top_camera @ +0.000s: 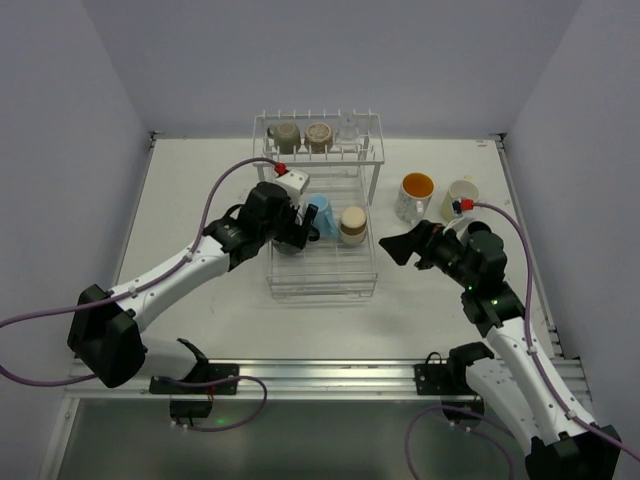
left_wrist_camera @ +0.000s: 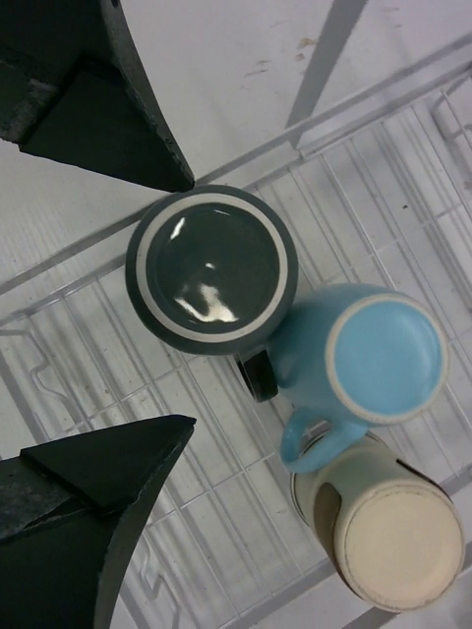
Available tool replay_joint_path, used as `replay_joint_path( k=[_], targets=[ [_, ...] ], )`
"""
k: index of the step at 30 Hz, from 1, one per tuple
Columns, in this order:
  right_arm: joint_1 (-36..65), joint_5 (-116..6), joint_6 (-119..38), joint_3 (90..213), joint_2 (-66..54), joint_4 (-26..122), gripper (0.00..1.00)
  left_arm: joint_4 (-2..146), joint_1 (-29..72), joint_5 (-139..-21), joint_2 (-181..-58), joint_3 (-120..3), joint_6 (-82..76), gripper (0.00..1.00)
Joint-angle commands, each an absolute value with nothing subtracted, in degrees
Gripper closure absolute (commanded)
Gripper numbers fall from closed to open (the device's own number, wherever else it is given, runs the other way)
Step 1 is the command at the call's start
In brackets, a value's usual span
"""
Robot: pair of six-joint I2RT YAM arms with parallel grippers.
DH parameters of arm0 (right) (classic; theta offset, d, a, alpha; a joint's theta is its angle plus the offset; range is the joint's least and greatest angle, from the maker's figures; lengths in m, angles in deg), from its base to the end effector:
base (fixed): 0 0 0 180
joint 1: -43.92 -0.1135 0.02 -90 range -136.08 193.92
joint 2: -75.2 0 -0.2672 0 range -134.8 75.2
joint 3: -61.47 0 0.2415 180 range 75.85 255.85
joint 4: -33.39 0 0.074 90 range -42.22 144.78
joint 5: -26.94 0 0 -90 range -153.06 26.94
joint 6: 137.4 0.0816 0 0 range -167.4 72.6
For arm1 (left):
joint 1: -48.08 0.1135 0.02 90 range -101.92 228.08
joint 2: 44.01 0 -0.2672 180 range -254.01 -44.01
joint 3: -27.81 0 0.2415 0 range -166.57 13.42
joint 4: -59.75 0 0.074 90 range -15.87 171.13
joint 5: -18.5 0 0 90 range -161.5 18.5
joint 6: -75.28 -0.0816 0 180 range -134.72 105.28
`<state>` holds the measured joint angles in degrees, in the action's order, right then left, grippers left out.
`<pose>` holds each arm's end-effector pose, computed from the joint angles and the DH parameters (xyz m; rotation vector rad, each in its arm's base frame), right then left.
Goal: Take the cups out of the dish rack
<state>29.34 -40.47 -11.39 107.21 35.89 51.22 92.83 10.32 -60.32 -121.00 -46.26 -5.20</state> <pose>0.1853 0.0806 0.2803 0.0465 1.8616 0.9746 0.2672 -0.1869 0.2710 0.4291 2.1543 -0.2515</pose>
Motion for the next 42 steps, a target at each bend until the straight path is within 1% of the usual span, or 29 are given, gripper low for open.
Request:
replay_joint_path(
  k=[1,6,16,24,32,39,40,41,42],
  targets=[
    [29.25,-37.84,-12.15,106.79,36.79,48.57,0.01,89.69,10.55,-65.70,-123.19,-48.71,-11.81,0.00],
    [29.16,-36.87,-12.85,106.79,37.41,49.09,0.01,89.78,11.95,-66.40,-125.13,-49.15,-13.40,0.00],
    [29.16,-35.99,-14.26,106.79,37.41,50.33,0.01,89.08,13.01,-62.28,-128.91,-50.47,-14.37,0.00],
    [29.16,-35.02,-14.52,107.76,36.36,50.59,0.01,89.34,14.94,-63.50,-130.75,-50.38,-14.37,0.00],
    [29.16,-34.32,-14.61,107.41,36.18,50.94,0.01,91.01,15.56,-67.81,-133.56,-50.47,-14.02,0.00],
    [29.16,-34.06,-14.35,107.23,36.09,50.68,0.01,92.24,15.38,-68.78,-131.37,-48.19,-9.81,0.00],
    [29.25,-33.97,-14.35,107.23,36.18,50.50,0.01,91.98,15.38,-68.78,-130.93,-46.97,-9.45,0.02],
    [29.16,-33.88,-14.26,107.14,36.27,50.41,0.01,91.63,15.38,-68.78,-130.15,-46.52,-8.75,0.12],
    [29.16,-33.71,-14.17,106.97,36.36,50.24,0.01,91.36,15.38,-68.95,-129.88,-46.17,-8.48,0.17]
  ],
)
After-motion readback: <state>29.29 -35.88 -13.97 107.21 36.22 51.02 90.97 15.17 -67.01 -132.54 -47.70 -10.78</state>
